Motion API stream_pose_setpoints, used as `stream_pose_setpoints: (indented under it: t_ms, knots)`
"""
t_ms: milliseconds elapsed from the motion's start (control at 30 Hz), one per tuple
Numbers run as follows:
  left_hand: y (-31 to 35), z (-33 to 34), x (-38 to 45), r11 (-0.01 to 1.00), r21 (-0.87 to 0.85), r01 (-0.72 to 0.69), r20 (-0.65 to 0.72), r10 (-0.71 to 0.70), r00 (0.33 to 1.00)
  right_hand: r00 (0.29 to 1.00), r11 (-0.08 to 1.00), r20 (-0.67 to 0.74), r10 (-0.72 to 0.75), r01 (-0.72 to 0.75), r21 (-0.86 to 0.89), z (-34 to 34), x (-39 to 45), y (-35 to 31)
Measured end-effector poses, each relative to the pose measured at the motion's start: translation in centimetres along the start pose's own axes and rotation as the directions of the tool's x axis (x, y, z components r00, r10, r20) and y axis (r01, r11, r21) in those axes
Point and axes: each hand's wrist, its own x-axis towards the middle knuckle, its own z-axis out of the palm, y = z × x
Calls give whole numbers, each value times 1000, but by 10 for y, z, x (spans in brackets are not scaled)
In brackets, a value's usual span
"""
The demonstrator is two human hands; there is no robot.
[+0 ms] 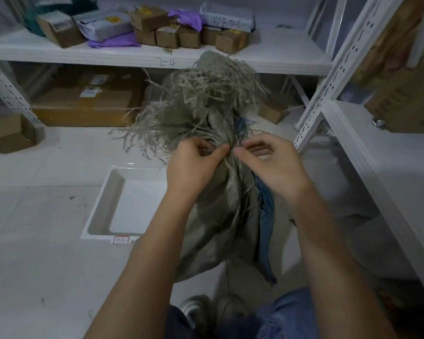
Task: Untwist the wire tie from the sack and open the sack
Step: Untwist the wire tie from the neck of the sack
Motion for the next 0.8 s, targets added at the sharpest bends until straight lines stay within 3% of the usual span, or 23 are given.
stream_pose_setpoints:
  t_ms: [167,367,500,667,800]
  knots:
    - [7,-2,-3,998,-28,60,-8,-60,998,993,1000,115,12,-11,-12,5,-4,-1]
    - [10,1,-2,986,-66,156,147,-145,978,993,994,116,5,7,-107,3,-1,3]
    - [13,-2,-5,968,-244,55,135,-22,991,992,997,123,-35,43,-67,1,-1,1]
    - [17,-6,-8,940,-336,61,85,-34,996,973,989,233,10,-44,143,-3,-2,-6]
    - [18,-9,-8,912,-395,-108,-5,116,993,981,965,192,36,-85,249,-2,-2,-9]
